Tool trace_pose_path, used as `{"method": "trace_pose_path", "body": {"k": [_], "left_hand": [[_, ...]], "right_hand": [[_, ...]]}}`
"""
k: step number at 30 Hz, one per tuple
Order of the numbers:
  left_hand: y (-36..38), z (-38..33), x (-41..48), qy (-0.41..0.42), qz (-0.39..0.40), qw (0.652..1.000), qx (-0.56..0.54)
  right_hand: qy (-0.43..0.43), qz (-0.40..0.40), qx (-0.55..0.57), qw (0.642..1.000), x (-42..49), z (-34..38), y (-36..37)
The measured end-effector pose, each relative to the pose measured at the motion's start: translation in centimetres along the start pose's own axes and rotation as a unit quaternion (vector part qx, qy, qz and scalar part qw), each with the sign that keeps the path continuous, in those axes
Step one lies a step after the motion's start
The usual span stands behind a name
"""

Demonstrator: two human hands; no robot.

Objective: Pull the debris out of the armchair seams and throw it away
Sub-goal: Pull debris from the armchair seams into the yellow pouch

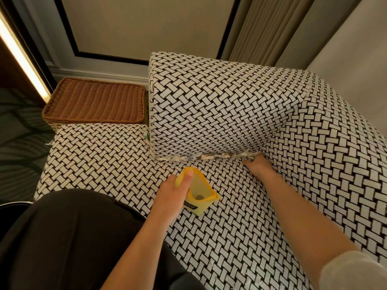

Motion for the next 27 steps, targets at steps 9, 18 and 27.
{"method": "trace_pose_path", "body": {"k": [9,18,27], "left_hand": [[0.1,-0.2,0.0,0.014,-0.004,1.0,-0.002],[0.0,0.6,0.4,0.026,-0.002,1.0,0.014],[-0.1,0.6,0.1,0.031,0.01,0.999,0.001]], "right_hand": [[-0.033,0.011,-0.005,0.999,-0.1,-0.1,0.0],[0.021,0.129,0.004,0.991,0.4,0.3,-1.1],[0.058,0.201,-0.039,0.977,0.5,1.0,-1.7]]}}
Point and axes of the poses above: each hand's wrist, its own x-axis towards the middle knuckle, its own y-axis out of the palm, z = x × y, the point moved 2 cm from there along x, towards the middle knuckle, and after that the axes turned 5 degrees about -x, right-handed, at the moved point
